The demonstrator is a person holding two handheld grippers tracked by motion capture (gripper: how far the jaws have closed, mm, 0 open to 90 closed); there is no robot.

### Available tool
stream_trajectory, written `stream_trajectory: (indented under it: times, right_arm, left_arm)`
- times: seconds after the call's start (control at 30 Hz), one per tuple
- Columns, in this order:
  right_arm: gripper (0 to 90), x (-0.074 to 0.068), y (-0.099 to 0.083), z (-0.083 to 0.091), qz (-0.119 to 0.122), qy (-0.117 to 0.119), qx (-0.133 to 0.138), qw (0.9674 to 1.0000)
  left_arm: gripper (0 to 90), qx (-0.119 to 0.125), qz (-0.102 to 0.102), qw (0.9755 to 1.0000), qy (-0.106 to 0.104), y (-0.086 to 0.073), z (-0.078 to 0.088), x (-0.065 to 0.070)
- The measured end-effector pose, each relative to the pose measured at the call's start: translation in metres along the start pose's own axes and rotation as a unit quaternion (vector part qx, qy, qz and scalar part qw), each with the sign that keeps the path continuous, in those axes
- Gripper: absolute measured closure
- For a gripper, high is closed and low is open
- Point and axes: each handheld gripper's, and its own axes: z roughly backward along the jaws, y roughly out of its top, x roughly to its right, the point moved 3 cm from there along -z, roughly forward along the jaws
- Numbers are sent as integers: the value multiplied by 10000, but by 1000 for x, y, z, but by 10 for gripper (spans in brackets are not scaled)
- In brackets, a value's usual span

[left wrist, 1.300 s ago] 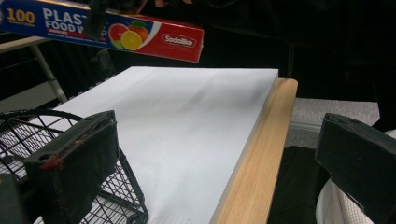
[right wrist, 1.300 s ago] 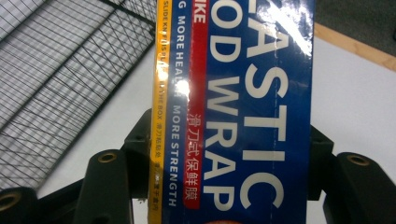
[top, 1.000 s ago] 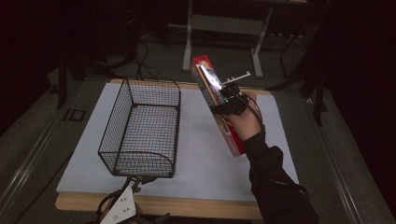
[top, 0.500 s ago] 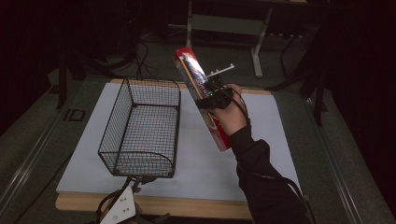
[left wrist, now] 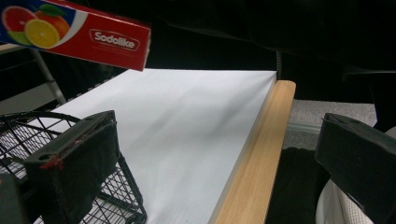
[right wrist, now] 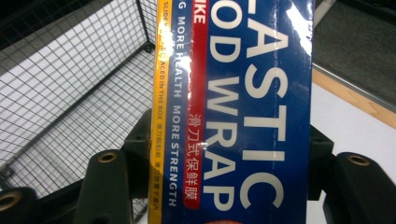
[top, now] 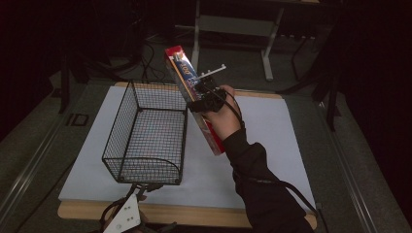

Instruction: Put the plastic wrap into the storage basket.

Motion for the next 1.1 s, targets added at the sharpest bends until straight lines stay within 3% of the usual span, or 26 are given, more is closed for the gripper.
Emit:
stream_trajectory:
  times: [0.97,1.1]
  right_arm:
    - [398,-69,34,-12,82,521,502,9973]
    - [398,-78,39,-14,99,506,577,9970]
  left_arm:
    - [2,-88,119,9998,-91,-1,-1,0]
    - [1,-88,109,9999,-89,-1,-1,1]
